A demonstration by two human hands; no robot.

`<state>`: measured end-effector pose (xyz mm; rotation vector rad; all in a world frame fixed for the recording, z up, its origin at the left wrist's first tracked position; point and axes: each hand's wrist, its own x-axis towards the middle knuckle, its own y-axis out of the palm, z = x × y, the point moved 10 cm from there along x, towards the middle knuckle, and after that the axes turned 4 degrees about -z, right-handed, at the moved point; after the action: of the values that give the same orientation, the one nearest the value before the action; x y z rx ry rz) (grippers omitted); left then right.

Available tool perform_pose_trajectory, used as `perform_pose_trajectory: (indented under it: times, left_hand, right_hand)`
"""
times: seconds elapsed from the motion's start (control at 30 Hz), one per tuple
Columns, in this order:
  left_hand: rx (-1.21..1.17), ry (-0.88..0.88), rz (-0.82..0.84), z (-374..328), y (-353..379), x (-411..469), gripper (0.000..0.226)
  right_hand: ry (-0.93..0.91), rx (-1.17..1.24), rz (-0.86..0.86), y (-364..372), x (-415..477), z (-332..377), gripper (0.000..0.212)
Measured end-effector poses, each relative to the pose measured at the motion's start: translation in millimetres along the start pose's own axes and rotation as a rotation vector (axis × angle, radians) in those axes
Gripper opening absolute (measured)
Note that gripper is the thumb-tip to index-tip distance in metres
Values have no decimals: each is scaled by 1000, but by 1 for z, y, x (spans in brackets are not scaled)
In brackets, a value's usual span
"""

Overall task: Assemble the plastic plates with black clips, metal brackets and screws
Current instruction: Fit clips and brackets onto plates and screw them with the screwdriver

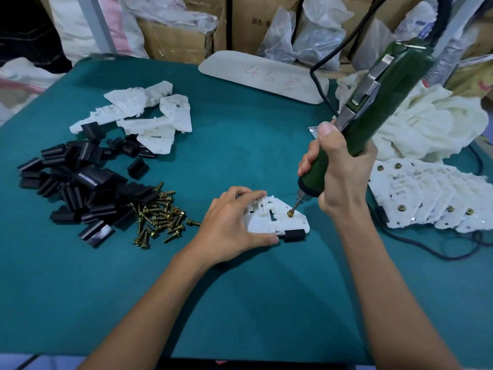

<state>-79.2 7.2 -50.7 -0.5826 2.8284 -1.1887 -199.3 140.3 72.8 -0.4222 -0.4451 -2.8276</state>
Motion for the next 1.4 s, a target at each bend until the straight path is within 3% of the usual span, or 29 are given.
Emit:
perform_pose_trajectory:
  times: [0.57,0.73,0.83,0.9,1.0,1.27,1.4]
  left_hand:
    - [-8,6,-8,-6,-2,0,93]
    - [-14,9,13,-7,-1,-3,94]
    - [-21,4,31,-5,0,-1,91]
    - [-36,2,41,-5,0,-1,91]
    - [-50,-9,72,-7,0,-1,88]
    - [267,50,315,-32,3,23,67]
    - [665,-209,145,-15,-35,32,71]
  right_hand:
    - [-15,-94,-7,2,-5,-8,27]
    - [-7,-90,-5,2,-5,-4,18]
    - [35,-55,59,7,-4,-3,21]
    - [135,61,140,15,-3,-6,37]
    - [256,246,211,20,0,-4,79]
    - [243,305,190,7,4,20,79]
    - [232,300,135,0,1,23,83]
